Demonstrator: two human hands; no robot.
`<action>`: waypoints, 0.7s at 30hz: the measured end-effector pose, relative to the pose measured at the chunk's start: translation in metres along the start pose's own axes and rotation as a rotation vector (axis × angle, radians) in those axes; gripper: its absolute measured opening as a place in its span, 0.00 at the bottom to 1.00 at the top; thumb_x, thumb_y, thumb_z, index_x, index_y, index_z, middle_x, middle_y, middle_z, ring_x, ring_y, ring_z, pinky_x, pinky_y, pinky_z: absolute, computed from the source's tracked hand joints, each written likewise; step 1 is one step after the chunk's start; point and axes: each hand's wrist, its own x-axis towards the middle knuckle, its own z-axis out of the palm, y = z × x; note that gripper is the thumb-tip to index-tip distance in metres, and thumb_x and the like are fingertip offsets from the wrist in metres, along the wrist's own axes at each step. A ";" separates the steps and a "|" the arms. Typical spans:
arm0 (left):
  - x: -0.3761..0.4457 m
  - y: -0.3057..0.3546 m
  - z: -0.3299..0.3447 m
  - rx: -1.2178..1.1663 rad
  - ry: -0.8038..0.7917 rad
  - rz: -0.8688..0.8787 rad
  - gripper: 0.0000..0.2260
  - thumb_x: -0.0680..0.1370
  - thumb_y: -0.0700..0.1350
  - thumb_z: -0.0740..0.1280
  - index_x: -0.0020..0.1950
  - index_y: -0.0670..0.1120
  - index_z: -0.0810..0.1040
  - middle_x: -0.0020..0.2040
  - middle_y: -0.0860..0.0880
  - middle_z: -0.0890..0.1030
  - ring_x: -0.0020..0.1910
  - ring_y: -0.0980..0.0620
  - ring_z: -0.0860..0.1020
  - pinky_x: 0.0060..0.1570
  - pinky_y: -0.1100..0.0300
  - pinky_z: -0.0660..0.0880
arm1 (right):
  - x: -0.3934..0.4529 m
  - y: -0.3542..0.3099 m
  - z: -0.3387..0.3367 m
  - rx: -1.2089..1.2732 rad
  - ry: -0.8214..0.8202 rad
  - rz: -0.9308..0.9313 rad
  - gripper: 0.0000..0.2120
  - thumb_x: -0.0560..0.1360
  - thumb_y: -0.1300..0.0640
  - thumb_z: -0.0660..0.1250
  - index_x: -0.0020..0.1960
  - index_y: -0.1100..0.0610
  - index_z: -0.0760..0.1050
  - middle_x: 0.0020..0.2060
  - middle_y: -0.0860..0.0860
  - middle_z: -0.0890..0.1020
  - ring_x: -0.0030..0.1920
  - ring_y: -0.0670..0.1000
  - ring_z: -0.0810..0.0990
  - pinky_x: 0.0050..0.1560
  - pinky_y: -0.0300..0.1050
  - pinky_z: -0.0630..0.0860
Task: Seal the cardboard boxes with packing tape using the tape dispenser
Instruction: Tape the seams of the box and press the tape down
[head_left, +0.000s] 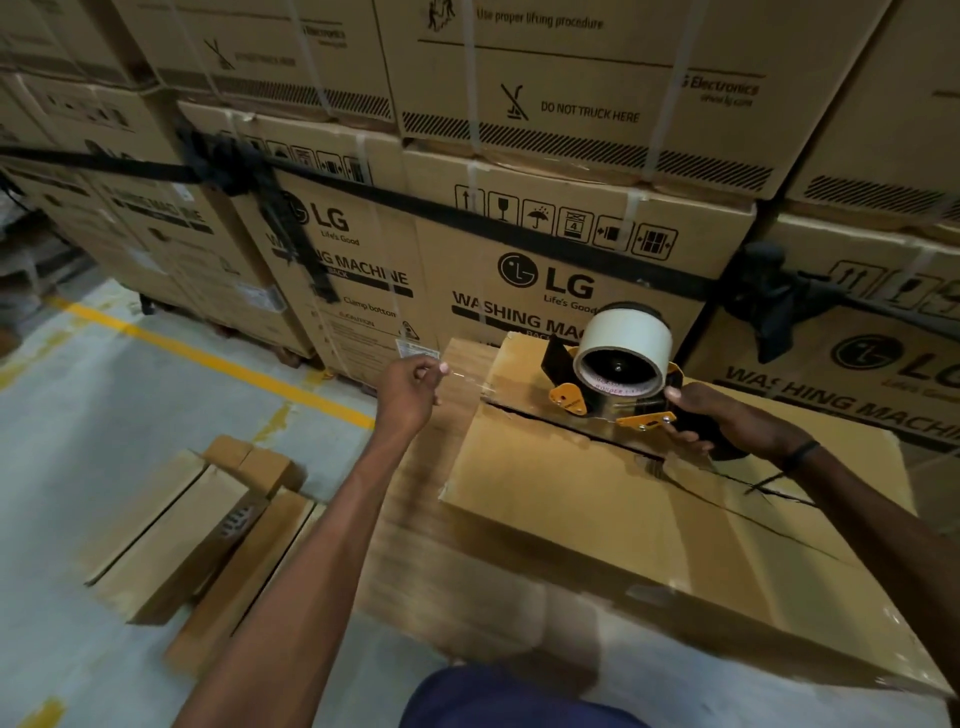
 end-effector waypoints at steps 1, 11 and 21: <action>-0.001 0.000 0.002 0.006 0.015 0.017 0.10 0.82 0.47 0.70 0.45 0.42 0.83 0.33 0.48 0.80 0.27 0.55 0.79 0.39 0.49 0.82 | -0.002 -0.001 -0.001 -0.012 -0.001 -0.006 0.23 0.84 0.46 0.53 0.42 0.62 0.74 0.31 0.56 0.67 0.29 0.51 0.62 0.30 0.37 0.66; -0.008 -0.011 0.029 0.024 0.053 0.138 0.04 0.81 0.47 0.71 0.47 0.50 0.84 0.36 0.56 0.82 0.32 0.54 0.80 0.37 0.58 0.75 | -0.006 0.018 -0.001 -0.069 0.046 0.057 0.23 0.82 0.41 0.58 0.36 0.53 0.75 0.30 0.53 0.70 0.28 0.50 0.64 0.29 0.38 0.65; 0.000 -0.028 0.038 0.043 0.062 0.210 0.07 0.82 0.48 0.69 0.51 0.47 0.85 0.40 0.50 0.83 0.36 0.48 0.81 0.38 0.44 0.81 | -0.002 0.044 0.014 -0.436 0.175 0.029 0.15 0.69 0.49 0.83 0.44 0.55 0.81 0.33 0.43 0.81 0.34 0.43 0.79 0.37 0.37 0.73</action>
